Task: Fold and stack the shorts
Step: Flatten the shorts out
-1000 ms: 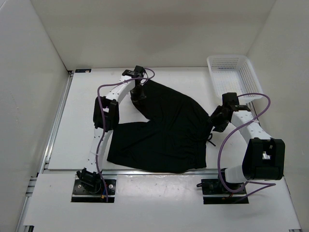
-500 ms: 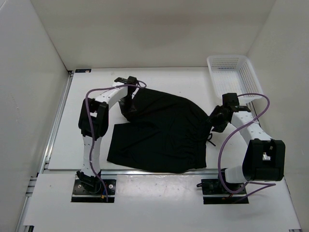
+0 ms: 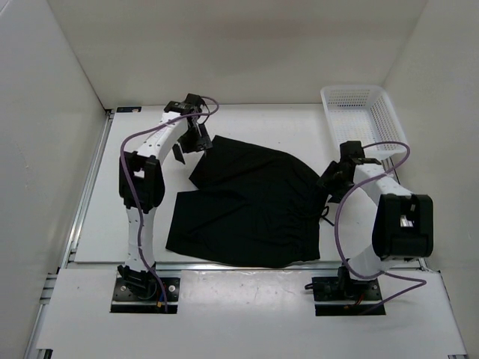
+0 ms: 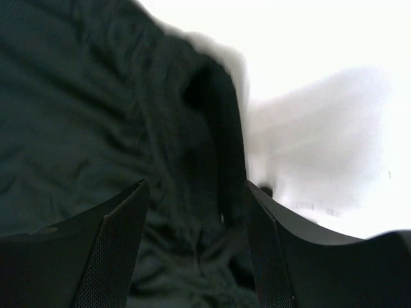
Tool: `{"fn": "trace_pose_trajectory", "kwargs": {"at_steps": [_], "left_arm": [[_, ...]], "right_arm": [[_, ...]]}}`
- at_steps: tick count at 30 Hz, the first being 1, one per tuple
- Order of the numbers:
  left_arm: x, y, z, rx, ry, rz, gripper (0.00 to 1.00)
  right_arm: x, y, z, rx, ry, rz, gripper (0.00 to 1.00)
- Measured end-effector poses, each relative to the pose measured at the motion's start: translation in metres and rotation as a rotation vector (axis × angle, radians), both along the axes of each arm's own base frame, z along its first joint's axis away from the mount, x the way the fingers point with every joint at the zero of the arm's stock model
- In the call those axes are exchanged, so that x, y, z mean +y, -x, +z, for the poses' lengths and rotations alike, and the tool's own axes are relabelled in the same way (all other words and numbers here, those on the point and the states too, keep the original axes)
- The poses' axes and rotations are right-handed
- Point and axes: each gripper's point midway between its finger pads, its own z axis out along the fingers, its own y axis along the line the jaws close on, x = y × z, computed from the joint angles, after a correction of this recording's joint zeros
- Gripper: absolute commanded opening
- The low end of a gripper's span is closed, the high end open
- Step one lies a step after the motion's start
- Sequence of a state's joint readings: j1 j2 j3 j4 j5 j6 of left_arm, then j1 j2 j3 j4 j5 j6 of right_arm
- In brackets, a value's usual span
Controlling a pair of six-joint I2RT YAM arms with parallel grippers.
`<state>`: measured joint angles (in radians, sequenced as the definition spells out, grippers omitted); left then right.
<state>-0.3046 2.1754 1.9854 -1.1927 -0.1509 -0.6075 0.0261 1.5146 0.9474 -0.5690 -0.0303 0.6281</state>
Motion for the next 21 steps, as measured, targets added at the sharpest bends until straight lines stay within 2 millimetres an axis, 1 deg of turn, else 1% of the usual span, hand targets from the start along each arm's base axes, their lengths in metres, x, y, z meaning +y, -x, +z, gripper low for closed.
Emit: {"fn": "trace_pose_trajectory", "kwargs": {"at_steps": [1, 3, 4, 8, 9, 10, 11, 12, 13, 14, 15, 17, 18, 19, 21], "left_arm": [[-0.002, -0.007, 0.002, -0.016, 0.004, -0.009, 0.92], [-0.006, -0.016, -0.005, -0.02, 0.006, -0.026, 0.92], [-0.007, -0.018, -0.013, -0.007, 0.005, -0.032, 0.92], [-0.011, -0.012, -0.059, 0.096, -0.002, -0.056, 0.82], [-0.011, -0.01, -0.07, 0.121, -0.005, -0.06, 0.69], [-0.015, -0.009, -0.075, 0.136, 0.018, -0.06, 0.6], [-0.016, -0.009, -0.074, 0.135, 0.023, -0.06, 0.51], [-0.016, -0.01, -0.073, 0.131, 0.023, -0.061, 0.42], [-0.016, -0.011, -0.073, 0.129, 0.024, -0.064, 0.23], [-0.015, -0.011, -0.074, 0.131, 0.028, -0.063, 0.12], [-0.014, -0.011, -0.074, 0.132, 0.028, -0.062, 0.1], [-0.012, -0.012, -0.074, 0.135, 0.031, -0.057, 0.1], [-0.01, -0.013, -0.075, 0.137, 0.036, -0.05, 0.1], [-0.007, -0.014, -0.075, 0.14, 0.042, -0.042, 0.1], [0.005, -0.018, -0.075, 0.14, 0.05, -0.014, 0.1]], "right_arm": [[-0.001, -0.004, -0.005, 0.011, 0.004, -0.003, 0.64], [-0.002, -0.011, -0.013, 0.029, 0.012, -0.011, 0.64], [-0.003, -0.014, -0.017, 0.037, 0.019, -0.017, 0.64], [-0.007, -0.027, -0.029, 0.055, 0.04, -0.035, 0.56], [-0.008, -0.03, -0.031, 0.059, 0.044, -0.037, 0.54], [-0.008, -0.033, -0.034, 0.064, 0.045, -0.039, 0.52], [-0.008, -0.035, -0.034, 0.071, 0.045, -0.04, 0.48], [-0.006, -0.038, -0.034, 0.066, 0.046, -0.036, 0.47], [-0.006, -0.04, -0.035, 0.063, 0.049, -0.035, 0.47], [-0.004, -0.043, -0.035, 0.063, 0.054, -0.032, 0.45], [-0.002, -0.045, -0.035, 0.06, 0.062, -0.029, 0.42], [0.006, -0.049, -0.036, 0.056, 0.082, -0.009, 0.37], [0.011, -0.053, -0.036, 0.053, 0.091, 0.004, 0.34], [0.017, -0.055, -0.036, 0.051, 0.099, 0.017, 0.33], [0.031, -0.061, -0.035, 0.052, 0.124, 0.046, 0.28]]}}
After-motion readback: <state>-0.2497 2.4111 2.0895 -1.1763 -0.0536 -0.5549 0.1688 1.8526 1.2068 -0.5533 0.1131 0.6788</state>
